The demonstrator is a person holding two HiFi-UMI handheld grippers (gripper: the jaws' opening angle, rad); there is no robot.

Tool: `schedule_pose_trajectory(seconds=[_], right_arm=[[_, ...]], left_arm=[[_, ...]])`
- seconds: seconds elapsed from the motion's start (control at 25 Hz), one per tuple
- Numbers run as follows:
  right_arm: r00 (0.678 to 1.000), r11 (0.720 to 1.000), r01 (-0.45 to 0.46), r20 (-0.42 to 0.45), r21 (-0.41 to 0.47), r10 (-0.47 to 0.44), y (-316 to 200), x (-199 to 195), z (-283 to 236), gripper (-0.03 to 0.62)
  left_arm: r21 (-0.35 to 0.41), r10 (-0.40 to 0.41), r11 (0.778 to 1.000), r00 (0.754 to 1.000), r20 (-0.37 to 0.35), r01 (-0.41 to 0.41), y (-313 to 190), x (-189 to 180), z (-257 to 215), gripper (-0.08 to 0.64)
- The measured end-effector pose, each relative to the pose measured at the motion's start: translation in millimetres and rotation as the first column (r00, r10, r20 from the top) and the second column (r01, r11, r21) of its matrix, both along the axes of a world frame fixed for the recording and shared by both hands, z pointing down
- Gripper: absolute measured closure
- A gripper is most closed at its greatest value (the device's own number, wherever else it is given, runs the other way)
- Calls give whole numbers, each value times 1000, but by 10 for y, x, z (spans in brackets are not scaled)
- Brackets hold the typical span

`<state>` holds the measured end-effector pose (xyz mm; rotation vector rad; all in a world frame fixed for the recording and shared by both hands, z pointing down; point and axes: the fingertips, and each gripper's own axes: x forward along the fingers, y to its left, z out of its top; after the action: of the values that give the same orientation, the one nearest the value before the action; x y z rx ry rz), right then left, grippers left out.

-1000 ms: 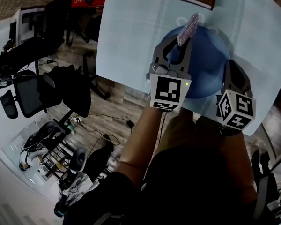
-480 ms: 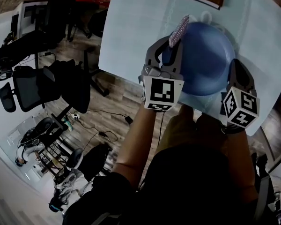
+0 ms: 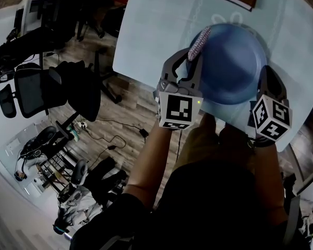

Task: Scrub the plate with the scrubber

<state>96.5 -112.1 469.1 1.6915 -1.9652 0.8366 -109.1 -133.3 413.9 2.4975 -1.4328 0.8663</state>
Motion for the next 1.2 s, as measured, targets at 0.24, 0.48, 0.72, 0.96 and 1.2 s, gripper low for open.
schedule_pose_trajectory(seconds=[0.24, 0.48, 0.72, 0.96, 1.2], right_arm=[[1000, 1000, 0, 0, 1, 0, 9, 1, 15, 546], [1000, 1000, 1, -1, 3, -1, 7, -1, -5, 546], [1000, 1000, 9, -2, 6, -9, 17, -2, 6, 545], [1000, 1000, 18, 4, 8, -18, 32, 11, 10, 545], [1000, 1000, 24, 10, 8, -24, 36, 6, 1, 545]], left_arm=[[-26, -7, 1000, 1000, -11, 6, 212, -39, 32, 480], [-58, 14, 998, 1000, -22, -15, 452, 3, 25, 480], [-103, 19, 994, 997, -76, -27, 706, 88, 29, 480], [-143, 44, 988, 991, -129, -62, 945, 298, 34, 480], [-171, 64, 981, 984, -169, -93, 1023, 430, 30, 480]])
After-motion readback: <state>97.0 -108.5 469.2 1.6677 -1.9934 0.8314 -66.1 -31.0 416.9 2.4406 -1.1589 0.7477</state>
